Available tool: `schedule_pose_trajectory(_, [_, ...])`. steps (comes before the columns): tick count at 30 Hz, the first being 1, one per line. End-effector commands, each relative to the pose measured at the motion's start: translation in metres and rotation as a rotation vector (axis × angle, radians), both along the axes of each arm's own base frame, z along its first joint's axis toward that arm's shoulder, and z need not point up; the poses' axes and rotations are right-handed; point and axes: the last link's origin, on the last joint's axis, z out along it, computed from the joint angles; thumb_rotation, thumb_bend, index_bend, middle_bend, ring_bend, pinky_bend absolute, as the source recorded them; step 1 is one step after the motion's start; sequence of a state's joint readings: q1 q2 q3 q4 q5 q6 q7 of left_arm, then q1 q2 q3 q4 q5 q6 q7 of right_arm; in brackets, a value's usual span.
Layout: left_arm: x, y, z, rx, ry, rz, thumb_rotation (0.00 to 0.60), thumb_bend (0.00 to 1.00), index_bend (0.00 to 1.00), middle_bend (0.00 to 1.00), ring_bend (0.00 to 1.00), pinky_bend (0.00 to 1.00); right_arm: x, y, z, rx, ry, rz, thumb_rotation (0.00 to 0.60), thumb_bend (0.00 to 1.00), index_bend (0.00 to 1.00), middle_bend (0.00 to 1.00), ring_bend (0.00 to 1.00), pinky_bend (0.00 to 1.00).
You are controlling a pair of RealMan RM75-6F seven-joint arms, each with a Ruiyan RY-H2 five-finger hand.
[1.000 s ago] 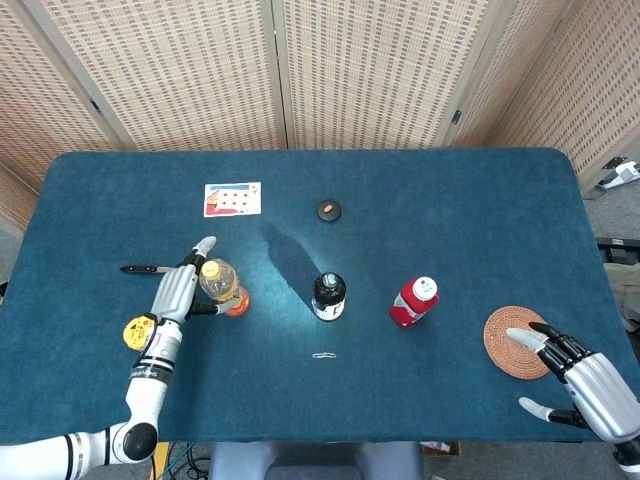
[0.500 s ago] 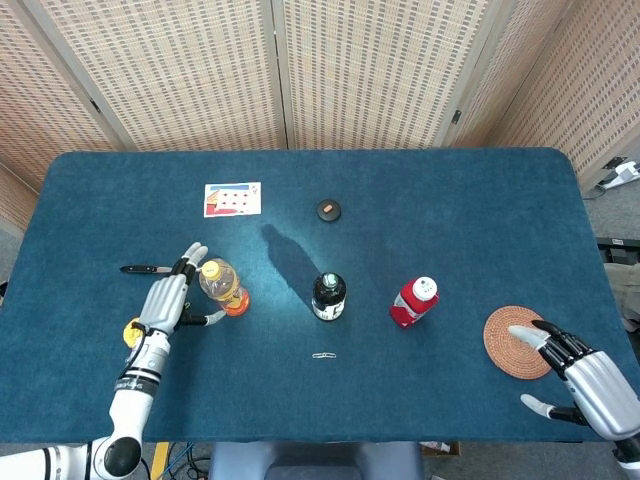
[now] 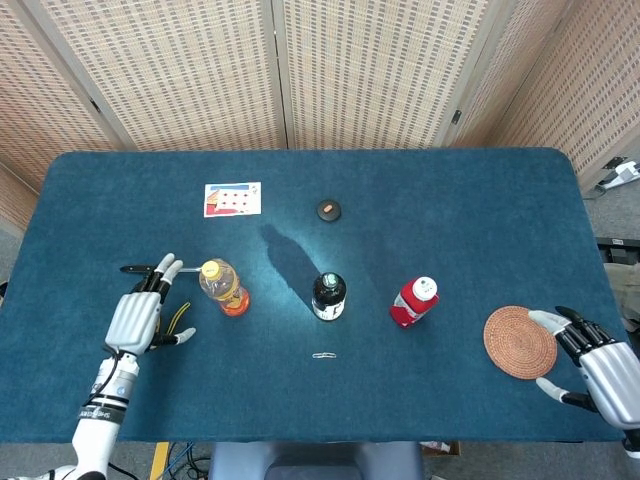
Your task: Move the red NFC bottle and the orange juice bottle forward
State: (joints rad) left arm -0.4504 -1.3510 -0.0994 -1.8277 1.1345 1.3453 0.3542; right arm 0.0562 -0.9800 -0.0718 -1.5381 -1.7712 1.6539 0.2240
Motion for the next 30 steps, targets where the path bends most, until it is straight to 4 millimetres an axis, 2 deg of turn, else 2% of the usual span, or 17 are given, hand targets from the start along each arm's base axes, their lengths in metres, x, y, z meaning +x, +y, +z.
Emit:
schedule_pose_trajectory(1, [-0.015, -0.024, 0.013, 0.040, 0.088, -0.025, 0.600, 0.07, 0.11, 0.00, 0.00, 0.18, -0.002, -0.001, 0.004, -0.037, 0.009, -0.017, 0.600, 0.05, 0.21, 0.25, 0.14, 0.31])
schedule_pose_trajectory(6, [-0.024, -0.048, 0.025, 0.081, 0.185, -0.064, 0.600, 0.07, 0.16, 0.00, 0.00, 0.18, -0.005, -0.004, 0.005, -0.075, 0.018, -0.053, 0.600, 0.05, 0.22, 0.26, 0.15, 0.31])
schedule_pose_trajectory(10, [-0.034, -0.071, 0.032, 0.146, 0.333, -0.103, 0.600, 0.07, 0.19, 0.00, 0.00, 0.18, -0.007, -0.006, 0.005, -0.098, 0.034, -0.090, 0.600, 0.05, 0.23, 0.26, 0.17, 0.31])
schedule_pose_trajectory(18, [-0.064, -0.111, 0.041, 0.087, 0.388, -0.062, 0.600, 0.07, 0.20, 0.00, 0.00, 0.18, -0.012, -0.009, 0.004, -0.115, 0.048, -0.138, 0.600, 0.05, 0.23, 0.26, 0.17, 0.31])
schedule_pose_trajectory(22, [-0.072, -0.121, 0.044, 0.053, 0.388, -0.064, 0.600, 0.07, 0.20, 0.00, 0.00, 0.18, -0.013, -0.008, 0.001, -0.104, 0.063, -0.143, 0.600, 0.05, 0.23, 0.26, 0.17, 0.31])
schedule_pose_trajectory(30, [-0.071, -0.120, 0.038, 0.023, 0.355, -0.086, 0.600, 0.07, 0.22, 0.00, 0.00, 0.18, -0.015, -0.004, 0.002, -0.105, 0.053, -0.144, 0.600, 0.05, 0.23, 0.26, 0.17, 0.31])
